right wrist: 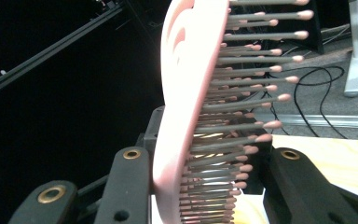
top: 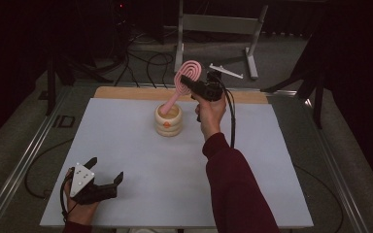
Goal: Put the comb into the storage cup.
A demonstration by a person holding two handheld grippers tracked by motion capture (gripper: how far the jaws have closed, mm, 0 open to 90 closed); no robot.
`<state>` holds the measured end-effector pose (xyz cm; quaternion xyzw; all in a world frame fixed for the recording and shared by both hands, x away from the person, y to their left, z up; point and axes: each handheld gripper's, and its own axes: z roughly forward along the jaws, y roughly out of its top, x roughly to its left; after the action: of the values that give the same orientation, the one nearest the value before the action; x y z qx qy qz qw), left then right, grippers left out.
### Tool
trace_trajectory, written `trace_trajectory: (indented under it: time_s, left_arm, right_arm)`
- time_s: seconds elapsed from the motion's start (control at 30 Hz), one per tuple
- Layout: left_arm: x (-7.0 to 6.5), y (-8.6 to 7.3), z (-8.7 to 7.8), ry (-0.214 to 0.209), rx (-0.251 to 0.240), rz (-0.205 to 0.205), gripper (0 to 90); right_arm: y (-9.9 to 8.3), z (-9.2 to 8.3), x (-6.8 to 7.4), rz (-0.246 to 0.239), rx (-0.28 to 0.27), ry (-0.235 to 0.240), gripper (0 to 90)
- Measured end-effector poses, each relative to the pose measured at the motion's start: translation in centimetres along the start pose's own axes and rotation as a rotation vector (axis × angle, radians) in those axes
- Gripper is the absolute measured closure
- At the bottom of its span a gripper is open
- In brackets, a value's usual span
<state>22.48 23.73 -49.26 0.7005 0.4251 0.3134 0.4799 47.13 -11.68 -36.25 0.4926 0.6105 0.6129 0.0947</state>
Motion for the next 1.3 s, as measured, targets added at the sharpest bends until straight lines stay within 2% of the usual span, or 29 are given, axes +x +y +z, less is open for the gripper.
trace_trajectory:
  time_s: [0.37,0.6,0.73,0.93,1.1,1.3]
  left_arm:
    - [0.0,0.0,0.0,0.001,-0.001,-0.001,0.2]
    - [0.0,0.0,0.0,0.002,-0.002,-0.003,0.2]
    - [0.0,0.0,0.0,0.002,-0.003,-0.005,0.2]
    - [0.1,0.0,-0.1,0.003,-0.002,-0.001,0.3]
    - [0.1,0.0,-0.1,0.003,-0.001,-0.002,0.2]
    - [0.1,0.0,-0.1,0.003,-0.003,-0.003,0.3]
  right_arm:
    - [-0.5,0.3,-0.3,0.006,0.001,-0.015,64.0]
    - [-1.0,0.7,-0.2,-0.016,0.02,-0.028,64.0]
    - [-1.4,1.0,0.1,-0.05,0.025,-0.05,64.0]
    - [-1.7,1.3,0.4,-0.051,0.027,-0.06,64.0]
    - [-2.1,1.5,0.6,-0.074,0.036,-0.067,64.0]
    - [-2.6,1.7,0.5,-0.071,0.042,-0.073,64.0]
